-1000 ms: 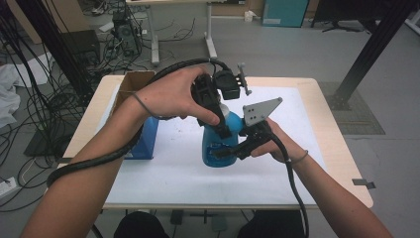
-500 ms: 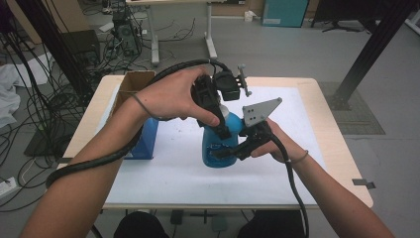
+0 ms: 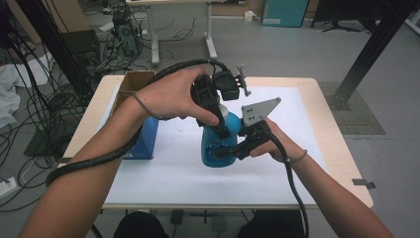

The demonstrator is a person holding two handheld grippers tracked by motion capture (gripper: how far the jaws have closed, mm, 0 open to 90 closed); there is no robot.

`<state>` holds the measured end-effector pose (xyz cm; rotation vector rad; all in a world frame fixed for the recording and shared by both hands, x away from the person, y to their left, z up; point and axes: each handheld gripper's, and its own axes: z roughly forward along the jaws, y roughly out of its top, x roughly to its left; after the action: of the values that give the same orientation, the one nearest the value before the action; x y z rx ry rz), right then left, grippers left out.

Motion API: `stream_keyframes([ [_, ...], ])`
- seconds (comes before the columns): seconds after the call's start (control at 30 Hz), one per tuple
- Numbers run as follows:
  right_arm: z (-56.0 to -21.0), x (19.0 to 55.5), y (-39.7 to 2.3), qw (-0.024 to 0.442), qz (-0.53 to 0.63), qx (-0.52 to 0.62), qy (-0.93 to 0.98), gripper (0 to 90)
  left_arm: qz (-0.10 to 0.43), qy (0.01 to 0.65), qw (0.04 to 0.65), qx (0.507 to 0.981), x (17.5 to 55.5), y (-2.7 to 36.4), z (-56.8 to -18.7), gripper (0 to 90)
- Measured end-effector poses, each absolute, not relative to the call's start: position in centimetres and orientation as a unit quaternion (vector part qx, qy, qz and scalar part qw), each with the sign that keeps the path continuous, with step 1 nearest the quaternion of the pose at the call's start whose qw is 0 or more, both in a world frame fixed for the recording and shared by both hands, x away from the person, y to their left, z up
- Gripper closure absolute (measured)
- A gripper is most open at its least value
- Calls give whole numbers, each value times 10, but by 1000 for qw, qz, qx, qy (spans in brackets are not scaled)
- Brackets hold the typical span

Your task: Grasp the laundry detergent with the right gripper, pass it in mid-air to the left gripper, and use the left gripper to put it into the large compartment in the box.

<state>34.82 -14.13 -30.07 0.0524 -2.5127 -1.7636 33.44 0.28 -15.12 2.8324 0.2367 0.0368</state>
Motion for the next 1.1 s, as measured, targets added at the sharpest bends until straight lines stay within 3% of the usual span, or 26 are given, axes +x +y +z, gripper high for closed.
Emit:
stream_keyframes([
  [1.1, -306, 350, -138, 40, -578, 15, -815, 424, 14, 83, 137, 987, 335, 1, -154, 375],
])
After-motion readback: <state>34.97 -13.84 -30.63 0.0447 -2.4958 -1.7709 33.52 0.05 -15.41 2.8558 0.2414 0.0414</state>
